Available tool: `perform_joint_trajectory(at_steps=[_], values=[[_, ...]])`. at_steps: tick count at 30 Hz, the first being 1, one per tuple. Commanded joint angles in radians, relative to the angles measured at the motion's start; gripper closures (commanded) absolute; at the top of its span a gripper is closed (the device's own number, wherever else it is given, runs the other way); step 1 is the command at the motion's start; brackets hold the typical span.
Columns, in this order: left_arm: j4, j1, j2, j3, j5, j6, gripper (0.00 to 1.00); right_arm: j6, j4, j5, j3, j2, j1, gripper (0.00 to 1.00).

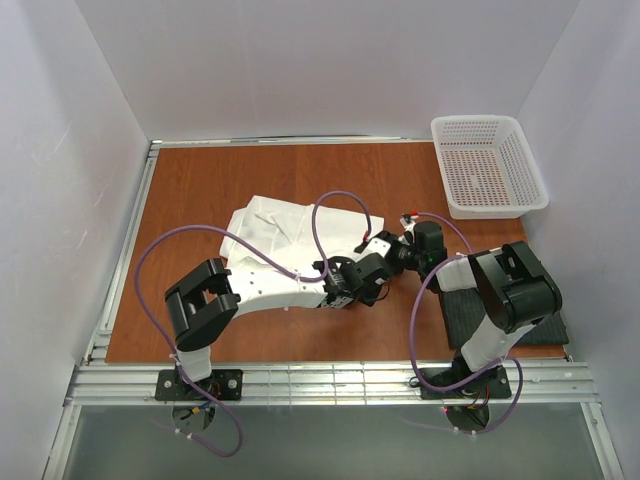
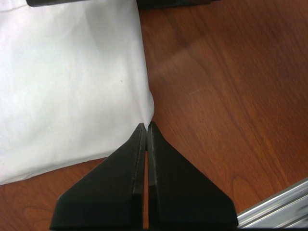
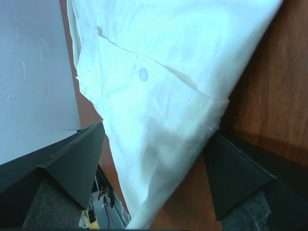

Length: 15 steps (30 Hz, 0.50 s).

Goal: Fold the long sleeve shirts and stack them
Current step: Fold the shirt

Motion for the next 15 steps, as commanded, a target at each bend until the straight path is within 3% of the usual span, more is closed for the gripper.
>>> perform_joint_trajectory(at_steps=[1,4,7,8,10,14,15], values=[[0.004,-0.001,0.004,0.022,0.029,-0.057,1.00,0.015,0.010,0.009,0.023,0.060,0.020,0.24],[0.005,-0.001,0.021,0.052,0.061,-0.083,1.00,0.006,0.011,0.013,0.040,0.083,0.026,0.31],[0.010,-0.001,0.024,0.067,0.089,-0.108,1.00,-0.010,0.011,0.015,0.046,0.096,0.024,0.46],[0.012,-0.001,0.021,0.070,0.095,-0.117,1.00,-0.023,0.011,0.018,0.044,0.099,0.024,0.61],[0.021,0.001,0.001,0.061,0.115,-0.154,0.98,-0.039,0.008,0.023,0.041,0.096,0.024,0.80],[0.025,0.024,-0.063,0.023,0.129,-0.208,0.81,-0.091,-0.002,-0.002,0.032,0.088,0.012,0.99],[0.025,0.034,-0.083,0.004,0.141,-0.221,0.77,-0.121,-0.016,-0.012,0.030,0.083,-0.002,0.99]])
